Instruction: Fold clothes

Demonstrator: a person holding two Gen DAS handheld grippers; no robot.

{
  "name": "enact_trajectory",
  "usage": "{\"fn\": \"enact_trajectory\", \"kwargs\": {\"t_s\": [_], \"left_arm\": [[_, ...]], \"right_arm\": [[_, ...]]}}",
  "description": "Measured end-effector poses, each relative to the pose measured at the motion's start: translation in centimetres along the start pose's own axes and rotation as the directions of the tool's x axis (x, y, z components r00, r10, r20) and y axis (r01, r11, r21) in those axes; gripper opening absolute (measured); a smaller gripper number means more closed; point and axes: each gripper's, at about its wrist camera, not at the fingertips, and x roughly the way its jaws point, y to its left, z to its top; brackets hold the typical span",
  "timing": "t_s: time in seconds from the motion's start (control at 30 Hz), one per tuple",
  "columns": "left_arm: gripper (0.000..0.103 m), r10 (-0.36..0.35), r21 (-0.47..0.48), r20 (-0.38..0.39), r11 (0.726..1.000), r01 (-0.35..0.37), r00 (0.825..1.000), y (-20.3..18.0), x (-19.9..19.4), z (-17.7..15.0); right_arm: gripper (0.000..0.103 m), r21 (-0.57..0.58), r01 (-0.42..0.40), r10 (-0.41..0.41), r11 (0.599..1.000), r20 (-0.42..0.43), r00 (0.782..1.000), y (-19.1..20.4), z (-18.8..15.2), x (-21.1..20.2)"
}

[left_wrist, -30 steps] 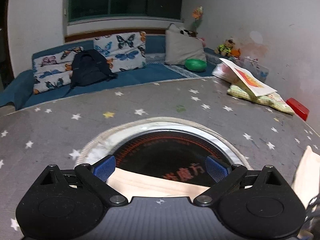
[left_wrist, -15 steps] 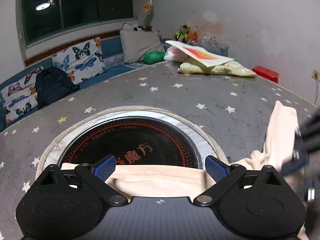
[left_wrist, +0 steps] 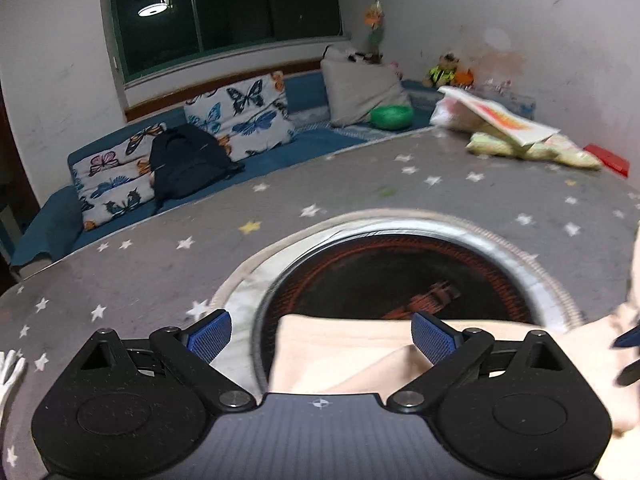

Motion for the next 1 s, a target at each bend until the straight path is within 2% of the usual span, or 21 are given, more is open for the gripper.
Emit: {"fn": "enact_trajectory", "kwargs": {"t_s": [0.2, 0.4, 0.53, 0.57, 0.6, 0.63, 0.67, 0.73, 0.9, 1.0], "left_arm": [[0.097, -0.022, 0.006, -0.055, 1.0, 0.023, 0.998, 0.8, 2.5, -0.2], [0.082, -0.074, -0.031, -0.085, 0.997, 0.072, 0.994, 1.7, 4.2, -0.1], [0.057, -0.108, -0.098, -0.096, 0.99, 0.098, 0.99, 2.4, 5.2, -0.2], [0.048, -0.117, -0.118, -0.095, 0.987, 0.105, 0.989, 2.6, 5.3, -0.2], [0.043, -0.117, -0.132, -0.09, 0.986, 0.104, 0.989, 2.8, 5.4, -0.2], [0.034, -0.11, -0.135, -0.087, 0.986, 0.098, 0.99, 2.8, 5.4, -0.1], [0.021, -0.106, -0.133, -0.084, 0.987, 0.094, 0.991, 2.8, 5.3, -0.1], [0.012, -0.067, -0.125, -0.077, 0.99, 0.057, 0.995, 2.9, 5.1, 0.1], [0.009, 0.036, -0.132, -0.039, 0.99, -0.041, 0.999, 3.8, 4.6, 0.2], [0.01, 0.053, -0.162, -0.039, 0.985, -0.058, 0.998, 4.7, 4.5, 0.1]], "right_arm": [[0.012, -0.135, 0.046, -0.049, 0.99, -0.015, 0.999, 1.1, 1.4, -0.3], [0.012, -0.305, 0.171, -0.173, 0.937, 0.019, 0.985, 1.4, 3.0, -0.4], [0.012, -0.402, 0.271, -0.268, 0.875, 0.065, 0.961, 1.1, 4.4, 0.1], [0.012, -0.421, 0.293, -0.288, 0.859, 0.077, 0.955, 1.0, 4.7, 0.4], [0.012, -0.435, 0.315, -0.308, 0.843, 0.089, 0.947, 0.8, 5.1, 0.7], [0.012, -0.445, 0.334, -0.325, 0.831, 0.099, 0.94, 0.5, 5.4, 1.1], [0.011, -0.453, 0.352, -0.342, 0.819, 0.108, 0.933, 0.2, 5.6, 1.5], [0.011, -0.463, 0.389, -0.376, 0.797, 0.125, 0.918, -0.3, 6.1, 2.2], [0.011, -0.458, 0.466, -0.438, 0.757, 0.174, 0.882, -1.7, 7.0, 4.6], [0.011, -0.44, 0.498, -0.464, 0.747, 0.191, 0.865, -2.4, 7.3, 6.4]]}}
